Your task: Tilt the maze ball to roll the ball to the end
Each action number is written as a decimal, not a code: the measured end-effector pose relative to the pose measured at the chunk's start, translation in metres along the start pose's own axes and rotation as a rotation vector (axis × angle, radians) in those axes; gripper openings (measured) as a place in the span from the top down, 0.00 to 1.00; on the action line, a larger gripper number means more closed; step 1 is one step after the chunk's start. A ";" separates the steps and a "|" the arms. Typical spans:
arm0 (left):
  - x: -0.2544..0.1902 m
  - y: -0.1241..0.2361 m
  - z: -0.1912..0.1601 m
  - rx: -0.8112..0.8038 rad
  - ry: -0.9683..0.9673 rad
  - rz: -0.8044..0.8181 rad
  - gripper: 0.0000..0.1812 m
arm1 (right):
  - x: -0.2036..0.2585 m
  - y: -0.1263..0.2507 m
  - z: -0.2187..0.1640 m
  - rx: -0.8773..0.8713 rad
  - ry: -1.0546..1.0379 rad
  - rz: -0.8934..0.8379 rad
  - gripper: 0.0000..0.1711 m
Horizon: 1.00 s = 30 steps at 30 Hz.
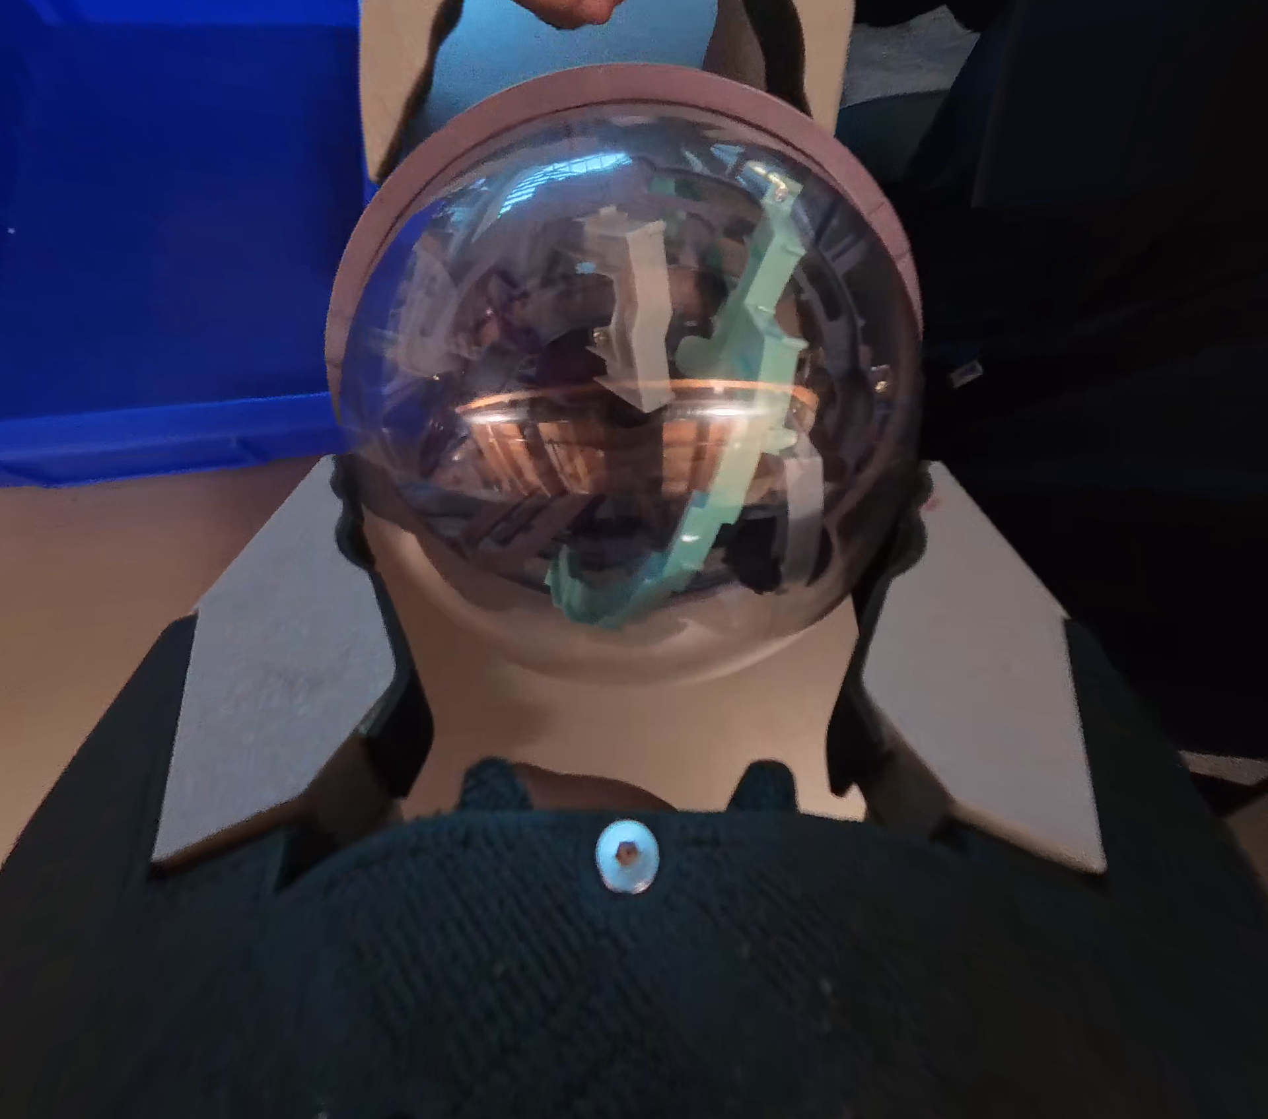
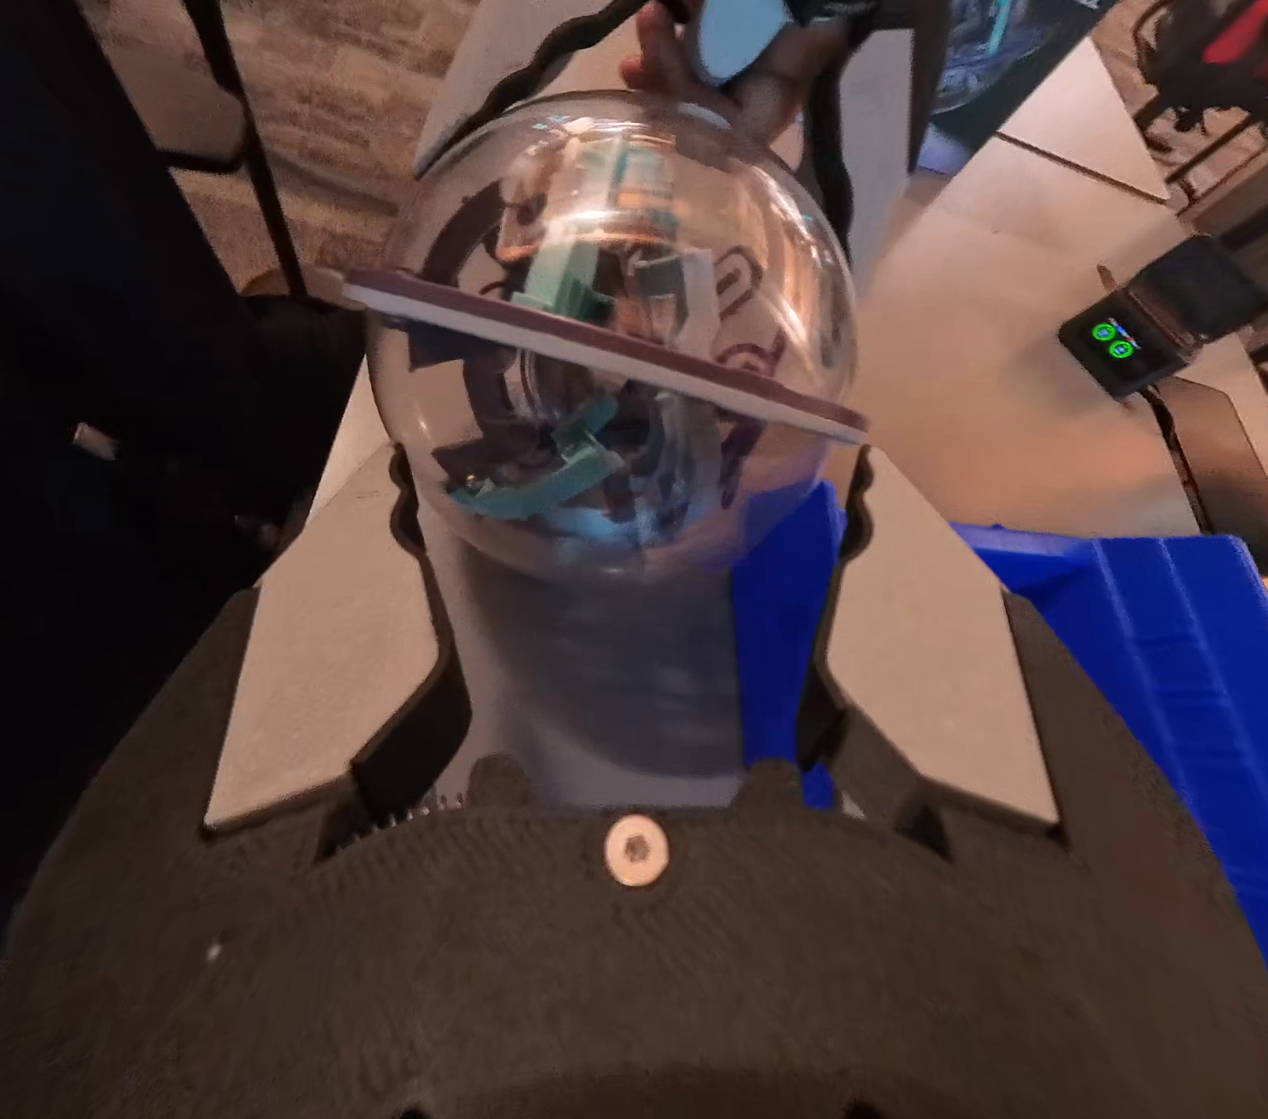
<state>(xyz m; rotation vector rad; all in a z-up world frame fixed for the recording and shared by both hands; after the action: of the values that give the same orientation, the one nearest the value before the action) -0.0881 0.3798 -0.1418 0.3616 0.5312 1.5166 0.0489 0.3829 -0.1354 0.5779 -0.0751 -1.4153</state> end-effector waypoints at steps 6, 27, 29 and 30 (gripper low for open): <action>-0.004 0.014 -0.004 -0.099 -0.009 0.099 0.23 | -0.003 0.001 -0.004 -0.014 -0.019 0.003 0.35; -0.057 -0.020 -0.071 -0.150 0.090 0.854 0.32 | -0.027 -0.020 0.011 0.161 0.181 0.362 0.24; -0.057 -0.029 -0.069 -0.153 0.072 0.885 0.31 | -0.028 -0.031 0.004 0.200 0.211 0.368 0.21; -0.057 -0.031 -0.069 -0.140 0.068 0.905 0.31 | -0.028 -0.035 0.001 0.222 0.223 0.375 0.18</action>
<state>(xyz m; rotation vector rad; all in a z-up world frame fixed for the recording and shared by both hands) -0.0974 0.3155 -0.2102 0.4725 0.3121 2.4304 0.0117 0.4073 -0.1414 0.8548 -0.1556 -0.9786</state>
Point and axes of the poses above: each gripper's, where its closed fingertips meet, y back along the fingers, z out of its top, x = y × z across the jaws, the point moved 6 cm from there along y, back along the fingers, and after that the axes turned 7 degrees about -x, right-handed, at the moved point
